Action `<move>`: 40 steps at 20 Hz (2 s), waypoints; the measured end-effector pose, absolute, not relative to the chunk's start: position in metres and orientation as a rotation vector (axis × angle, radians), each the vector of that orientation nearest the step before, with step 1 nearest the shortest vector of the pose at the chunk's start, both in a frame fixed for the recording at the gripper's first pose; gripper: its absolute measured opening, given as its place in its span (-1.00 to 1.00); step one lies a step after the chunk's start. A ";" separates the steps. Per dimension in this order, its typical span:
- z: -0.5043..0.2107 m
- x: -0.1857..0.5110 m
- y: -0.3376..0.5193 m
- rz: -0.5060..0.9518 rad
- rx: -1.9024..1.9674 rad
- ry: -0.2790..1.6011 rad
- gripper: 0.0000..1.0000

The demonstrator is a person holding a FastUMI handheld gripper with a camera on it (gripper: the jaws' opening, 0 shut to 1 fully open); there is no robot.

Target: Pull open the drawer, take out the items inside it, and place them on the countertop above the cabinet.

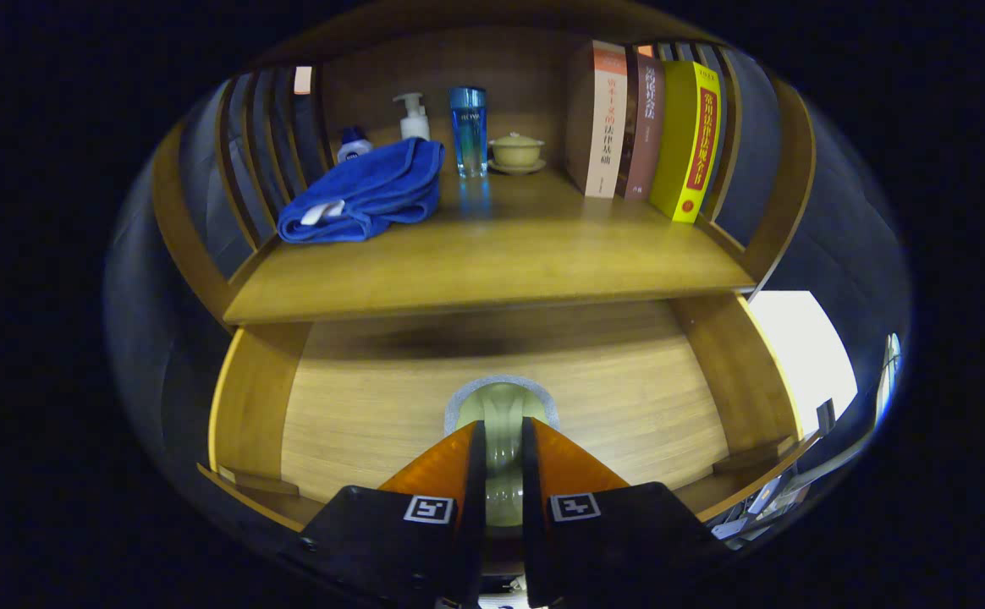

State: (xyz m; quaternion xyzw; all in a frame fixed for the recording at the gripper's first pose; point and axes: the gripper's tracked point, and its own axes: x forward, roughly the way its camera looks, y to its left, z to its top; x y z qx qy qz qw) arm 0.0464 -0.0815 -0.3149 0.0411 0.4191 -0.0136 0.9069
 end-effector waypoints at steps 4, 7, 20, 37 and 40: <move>-0.277 0.053 -0.084 -0.025 0.078 0.832 -0.44; -0.249 0.064 -0.086 -0.028 0.092 0.808 -0.44; -0.203 0.146 -0.091 -0.039 0.066 0.753 -0.44; -0.272 0.252 -0.088 -0.065 0.018 0.763 -0.44; -0.278 0.259 -0.088 -0.072 0.009 0.756 -0.43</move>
